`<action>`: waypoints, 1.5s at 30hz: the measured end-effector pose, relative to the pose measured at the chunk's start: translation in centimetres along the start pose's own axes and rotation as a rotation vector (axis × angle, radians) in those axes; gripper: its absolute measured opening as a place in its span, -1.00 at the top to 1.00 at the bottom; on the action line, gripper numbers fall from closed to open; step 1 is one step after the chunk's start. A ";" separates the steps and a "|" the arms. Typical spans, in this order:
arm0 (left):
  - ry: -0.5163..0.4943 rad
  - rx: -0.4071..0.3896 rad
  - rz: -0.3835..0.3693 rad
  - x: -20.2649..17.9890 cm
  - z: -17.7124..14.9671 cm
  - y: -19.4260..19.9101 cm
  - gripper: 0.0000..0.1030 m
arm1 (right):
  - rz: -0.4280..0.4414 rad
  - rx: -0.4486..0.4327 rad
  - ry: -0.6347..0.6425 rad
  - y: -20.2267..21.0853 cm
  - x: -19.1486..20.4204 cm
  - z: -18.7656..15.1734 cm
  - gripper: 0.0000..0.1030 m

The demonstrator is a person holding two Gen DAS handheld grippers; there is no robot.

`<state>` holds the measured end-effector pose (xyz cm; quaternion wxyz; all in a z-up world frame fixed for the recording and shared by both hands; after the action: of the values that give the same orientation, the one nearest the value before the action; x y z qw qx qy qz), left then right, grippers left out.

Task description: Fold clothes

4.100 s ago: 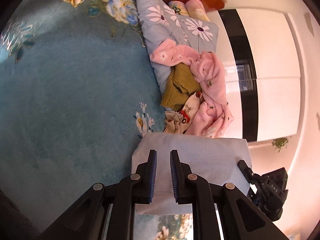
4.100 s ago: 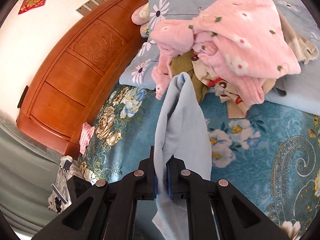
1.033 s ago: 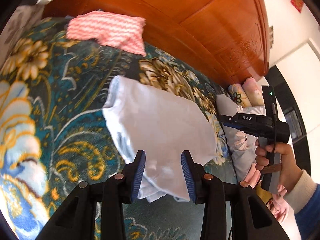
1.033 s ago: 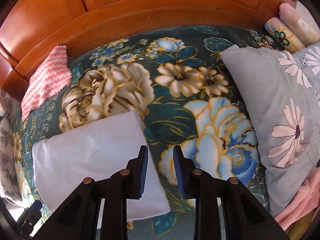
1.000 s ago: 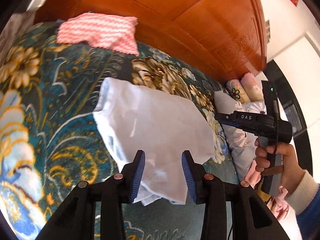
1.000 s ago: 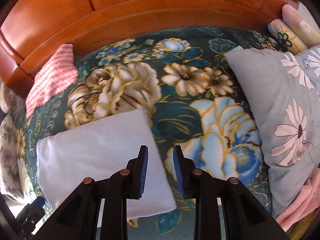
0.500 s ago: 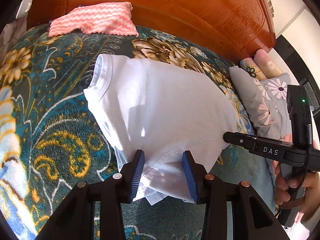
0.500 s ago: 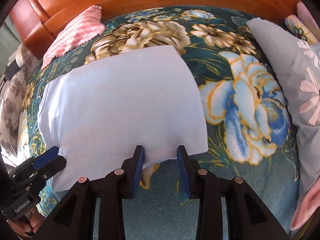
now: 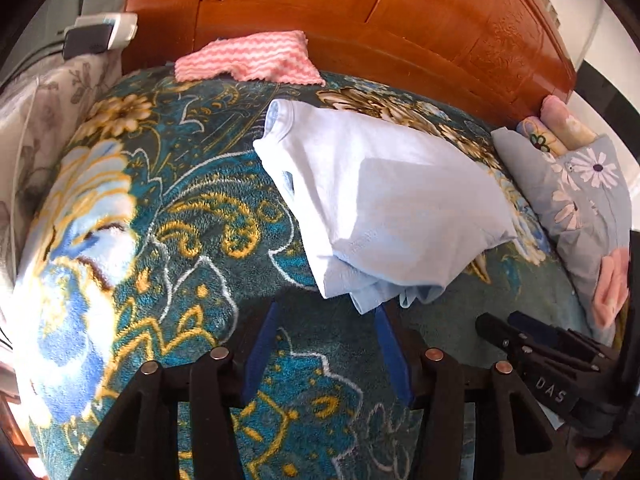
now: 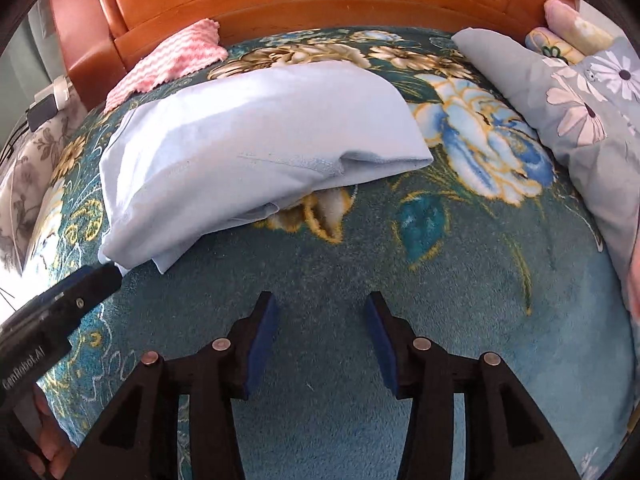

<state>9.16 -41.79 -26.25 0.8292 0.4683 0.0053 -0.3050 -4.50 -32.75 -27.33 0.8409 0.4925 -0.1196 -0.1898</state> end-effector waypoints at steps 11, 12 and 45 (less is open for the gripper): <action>-0.103 -0.035 0.031 -1.4 -1.3 -0.8 -0.56 | -0.018 -0.086 0.016 -0.5 0.9 -0.4 -0.41; -0.107 -0.037 0.039 -1.5 -1.3 -0.8 -0.57 | -0.014 -0.093 0.025 -0.5 0.9 -0.5 -0.41; -0.068 -0.025 -0.075 -1.2 -1.5 -0.4 -1.00 | -0.013 -0.149 -0.014 -0.5 -0.1 -1.3 -0.78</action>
<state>8.37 -40.21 -27.06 0.8226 0.4468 -0.0016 -0.3516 -4.20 -31.95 -28.43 0.8731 0.4279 -0.1080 -0.2071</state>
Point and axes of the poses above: each gripper's, at about its wrist camera, not at the fingertips, and y roughly against the way its jaws point, x to its left, z to its top, the point moved 3 cm from there along -y, roughly the way its jaws point, and after that the axes turned 5 degrees about y, right-handed, at the moved point
